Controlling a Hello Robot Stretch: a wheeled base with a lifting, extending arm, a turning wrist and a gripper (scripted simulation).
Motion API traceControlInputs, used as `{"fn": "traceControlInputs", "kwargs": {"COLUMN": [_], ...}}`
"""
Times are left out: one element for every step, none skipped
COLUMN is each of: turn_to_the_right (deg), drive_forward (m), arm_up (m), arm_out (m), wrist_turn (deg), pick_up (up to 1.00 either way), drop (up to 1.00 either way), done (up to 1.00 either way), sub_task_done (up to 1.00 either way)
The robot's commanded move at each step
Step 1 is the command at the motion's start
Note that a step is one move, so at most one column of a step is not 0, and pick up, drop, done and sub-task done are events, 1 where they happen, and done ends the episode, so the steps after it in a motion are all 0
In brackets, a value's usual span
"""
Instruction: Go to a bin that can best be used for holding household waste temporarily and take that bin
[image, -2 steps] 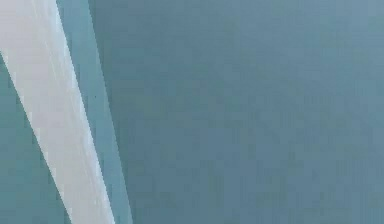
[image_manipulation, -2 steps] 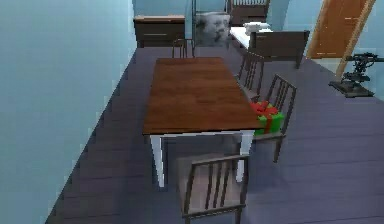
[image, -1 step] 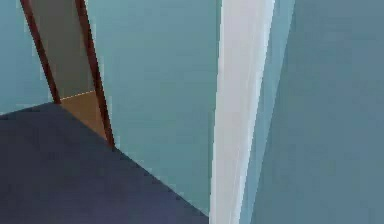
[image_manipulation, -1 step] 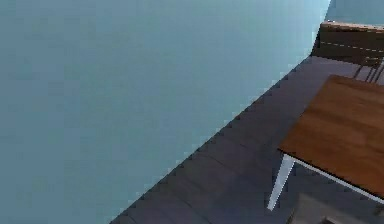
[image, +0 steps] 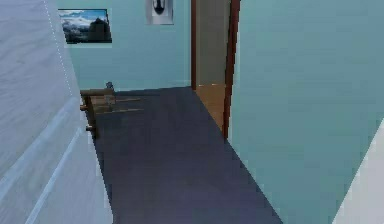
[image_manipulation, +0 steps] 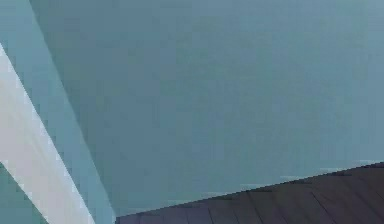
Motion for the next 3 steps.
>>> {"fn": "traceControlInputs", "kwargs": {"turn_to_the_right": [0.0, -3.0, 0.0], "drive_forward": [1.0, 0.0, 1.0], "arm_up": [0.0, 0.0, 0.0], "arm_out": [0.0, 0.0, 0.0], "wrist_turn": [0.0, 0.0, 0.0], "pick_up": [0.0, 0.0, 0.0], "drop": [0.0, 0.0, 0.0], "done": [0.0, 0.0, 0.0], "sub_task_done": [0.0, 0.0, 0.0]}}
